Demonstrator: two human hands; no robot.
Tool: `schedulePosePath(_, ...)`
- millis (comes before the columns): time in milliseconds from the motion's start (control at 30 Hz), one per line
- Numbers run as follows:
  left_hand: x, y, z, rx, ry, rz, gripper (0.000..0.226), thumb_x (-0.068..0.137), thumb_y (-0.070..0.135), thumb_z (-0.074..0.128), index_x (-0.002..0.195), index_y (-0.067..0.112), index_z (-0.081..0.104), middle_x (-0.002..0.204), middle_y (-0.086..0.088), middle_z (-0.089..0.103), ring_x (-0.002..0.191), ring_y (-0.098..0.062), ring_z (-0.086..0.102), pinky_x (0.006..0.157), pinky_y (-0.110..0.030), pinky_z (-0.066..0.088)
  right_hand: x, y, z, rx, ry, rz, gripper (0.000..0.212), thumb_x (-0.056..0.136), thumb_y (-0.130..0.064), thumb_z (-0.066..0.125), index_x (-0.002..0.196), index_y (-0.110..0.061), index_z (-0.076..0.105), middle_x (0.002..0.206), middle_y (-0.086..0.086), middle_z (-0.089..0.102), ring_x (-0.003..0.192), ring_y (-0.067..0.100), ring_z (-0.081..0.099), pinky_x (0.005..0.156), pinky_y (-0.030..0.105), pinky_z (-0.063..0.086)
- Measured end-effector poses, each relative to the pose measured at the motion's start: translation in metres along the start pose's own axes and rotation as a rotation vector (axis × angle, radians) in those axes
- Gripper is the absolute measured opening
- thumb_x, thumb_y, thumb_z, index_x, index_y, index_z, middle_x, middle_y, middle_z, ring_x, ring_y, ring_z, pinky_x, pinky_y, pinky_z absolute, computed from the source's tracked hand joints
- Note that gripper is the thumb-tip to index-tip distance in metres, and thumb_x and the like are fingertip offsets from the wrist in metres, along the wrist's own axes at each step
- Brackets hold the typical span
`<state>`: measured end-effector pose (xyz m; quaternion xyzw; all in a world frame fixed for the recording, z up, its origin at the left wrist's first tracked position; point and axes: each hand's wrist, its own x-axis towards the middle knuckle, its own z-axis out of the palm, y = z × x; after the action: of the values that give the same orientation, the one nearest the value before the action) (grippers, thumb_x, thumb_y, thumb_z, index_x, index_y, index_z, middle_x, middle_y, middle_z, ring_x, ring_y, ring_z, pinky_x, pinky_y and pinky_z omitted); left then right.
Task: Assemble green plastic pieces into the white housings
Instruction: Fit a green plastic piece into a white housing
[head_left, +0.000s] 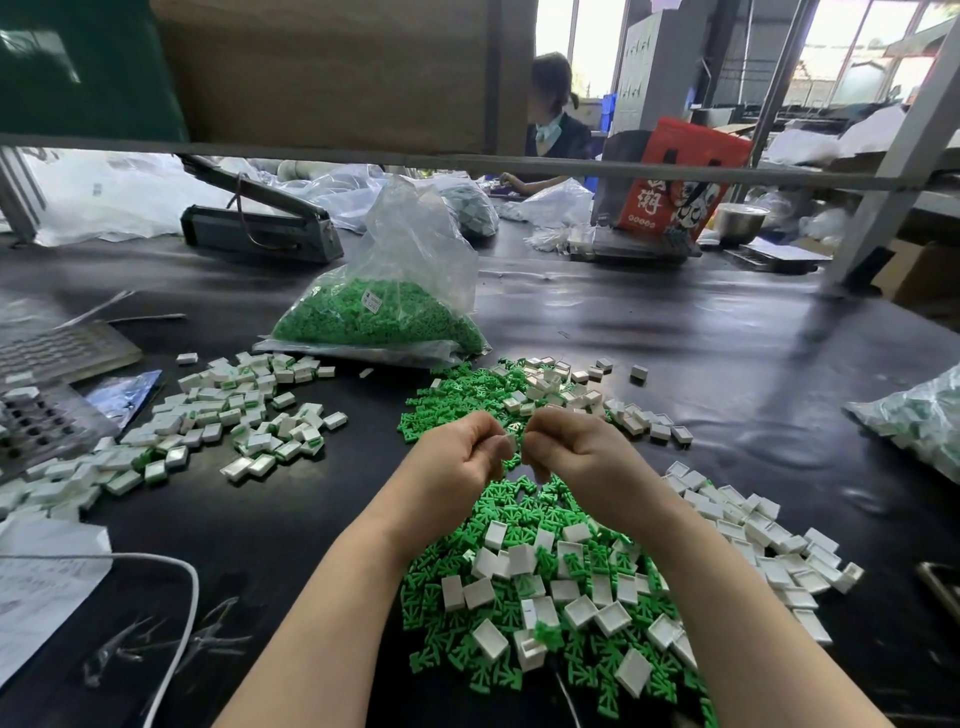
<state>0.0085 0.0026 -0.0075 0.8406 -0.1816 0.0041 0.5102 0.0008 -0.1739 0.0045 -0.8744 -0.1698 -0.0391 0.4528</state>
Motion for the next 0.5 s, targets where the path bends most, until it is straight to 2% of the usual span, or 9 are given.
schedulePosePath(100,0.0,-0.0037,-0.0013,0.044,-0.026,0.03,0.021,0.098,0.024,0.055,0.078,0.029,0.057,0.061,0.008,0.051,0.056,-0.011,0.041,0.052,-0.036,0.034,0.0003,0.002,0.0024,-0.017,-0.071,0.021,0.029,0.1,-0.02,0.053,0.071,-0.026,0.053,0.062,-0.006,0.053,0.05,0.003,0.04,0.052,0.024,0.035)
schedulePosePath(167,0.0002,-0.0047,-0.0029,0.056,-0.043,0.047,0.02,0.098,0.025,0.055,0.078,0.03,0.058,0.059,0.01,0.048,0.054,-0.009,0.039,0.051,-0.031,0.033,0.0,0.0025,0.0031,-0.027,-0.109,0.026,0.029,0.1,-0.021,0.051,0.072,-0.025,0.053,0.059,-0.01,0.052,0.048,0.001,0.039,0.052,0.023,0.034)
schedulePosePath(267,-0.0002,-0.0057,-0.0031,0.062,-0.065,0.05,0.02,0.097,0.024,0.056,0.078,0.03,0.058,0.058,0.012,0.047,0.054,-0.007,0.037,0.05,-0.028,0.032,-0.0007,0.0024,0.0021,-0.047,-0.14,0.018,0.028,0.1,-0.02,0.051,0.073,-0.024,0.053,0.052,-0.022,0.051,0.047,0.0,0.039,0.052,0.022,0.032)
schedulePosePath(400,-0.0012,-0.004,-0.003,0.045,-0.079,0.041,0.021,0.097,0.021,0.056,0.077,0.029,0.059,0.055,0.014,0.047,0.051,-0.006,0.035,0.048,-0.023,0.03,-0.0025,0.0015,0.0008,-0.033,-0.15,-0.009,0.028,0.099,-0.015,0.052,0.072,-0.025,0.054,0.052,-0.02,0.049,0.049,0.002,0.037,0.051,0.022,0.032)
schedulePosePath(500,-0.0009,-0.0024,-0.0045,0.061,-0.08,0.044,0.02,0.097,0.02,0.056,0.079,0.027,0.06,0.058,0.01,0.047,0.05,-0.007,0.035,0.047,-0.026,0.03,-0.0026,0.0008,-0.0005,-0.018,-0.158,-0.025,0.027,0.098,-0.014,0.053,0.074,-0.025,0.056,0.054,-0.018,0.048,0.051,0.002,0.037,0.051,0.021,0.032)
